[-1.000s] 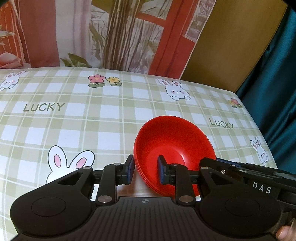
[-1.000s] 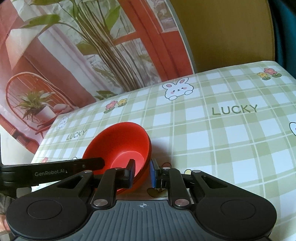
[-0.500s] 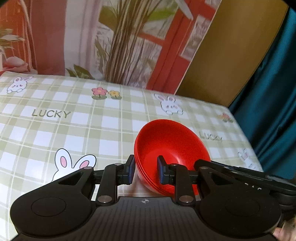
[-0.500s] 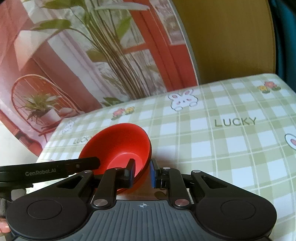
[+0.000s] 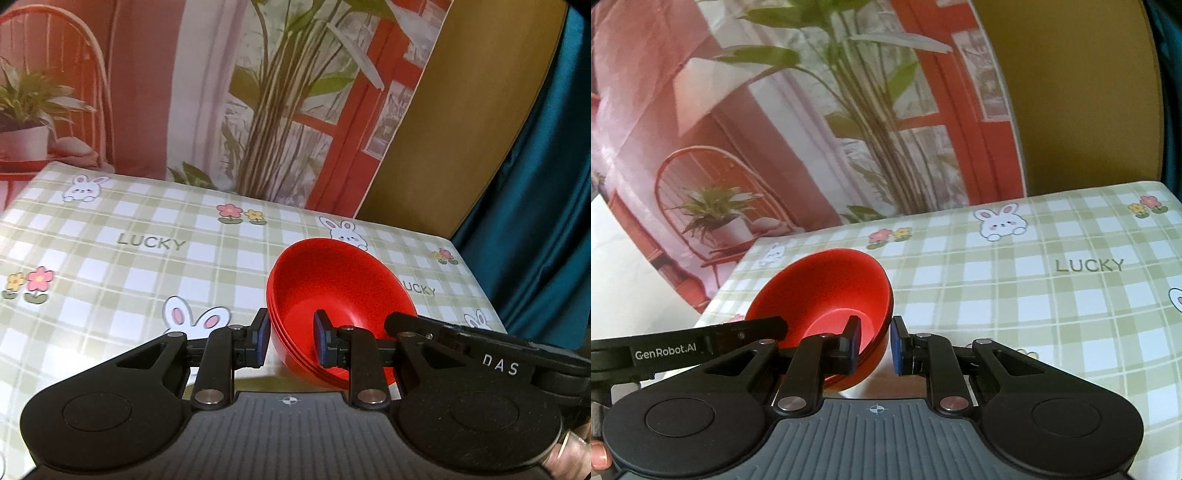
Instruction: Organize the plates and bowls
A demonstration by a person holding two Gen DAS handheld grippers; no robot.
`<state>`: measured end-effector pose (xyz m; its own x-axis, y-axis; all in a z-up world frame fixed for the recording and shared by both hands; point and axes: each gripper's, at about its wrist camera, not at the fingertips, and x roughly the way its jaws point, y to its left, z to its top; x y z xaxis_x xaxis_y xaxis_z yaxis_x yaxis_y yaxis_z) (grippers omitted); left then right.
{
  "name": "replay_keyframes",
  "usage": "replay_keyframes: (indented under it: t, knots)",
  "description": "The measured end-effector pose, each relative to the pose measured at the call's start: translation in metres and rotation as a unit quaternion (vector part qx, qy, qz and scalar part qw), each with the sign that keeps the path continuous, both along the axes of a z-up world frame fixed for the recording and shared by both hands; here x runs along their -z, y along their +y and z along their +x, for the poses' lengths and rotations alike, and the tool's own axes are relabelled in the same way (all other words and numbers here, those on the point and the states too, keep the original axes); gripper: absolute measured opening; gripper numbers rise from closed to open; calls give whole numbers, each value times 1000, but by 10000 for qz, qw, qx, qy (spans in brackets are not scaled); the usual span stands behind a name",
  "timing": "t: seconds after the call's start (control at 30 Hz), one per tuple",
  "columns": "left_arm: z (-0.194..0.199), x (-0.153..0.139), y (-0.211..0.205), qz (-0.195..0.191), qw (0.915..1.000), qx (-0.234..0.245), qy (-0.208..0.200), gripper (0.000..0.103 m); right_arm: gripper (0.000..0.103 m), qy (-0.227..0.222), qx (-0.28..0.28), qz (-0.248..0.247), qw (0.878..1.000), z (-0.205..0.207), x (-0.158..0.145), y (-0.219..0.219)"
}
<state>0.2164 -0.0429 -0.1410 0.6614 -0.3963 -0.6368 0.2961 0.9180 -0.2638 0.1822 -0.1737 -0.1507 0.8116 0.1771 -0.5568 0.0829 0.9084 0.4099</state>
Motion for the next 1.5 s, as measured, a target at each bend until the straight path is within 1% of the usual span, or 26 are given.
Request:
replay_keyframes:
  t: [0.2, 0.53, 0.83, 1.13, 1.37, 1.5]
  knots:
    - [-21, -2, 17, 13, 10000, -70, -20, 27, 17, -25, -126, -14, 9999, -12, -3, 19]
    - [-45, 9, 43, 55, 9999, -132, 96, 27, 17, 125, -322, 42, 9994, -21, 15, 44]
    - [-48, 21, 53, 90, 9994, -226, 263, 27, 17, 304, -502, -84, 9982, -18, 22, 59]
    - [-52, 28, 53, 197, 9990, -289, 274, 27, 17, 469, -615, -175, 9969, -17, 31, 67]
    - [-49, 40, 55, 217, 9983, -344, 419, 27, 17, 619, -682, -231, 9955, -14, 39, 72]
    - [-48, 43, 58, 215, 9982, -376, 409, 27, 17, 615, -706, -247, 9953, -12, 41, 74]
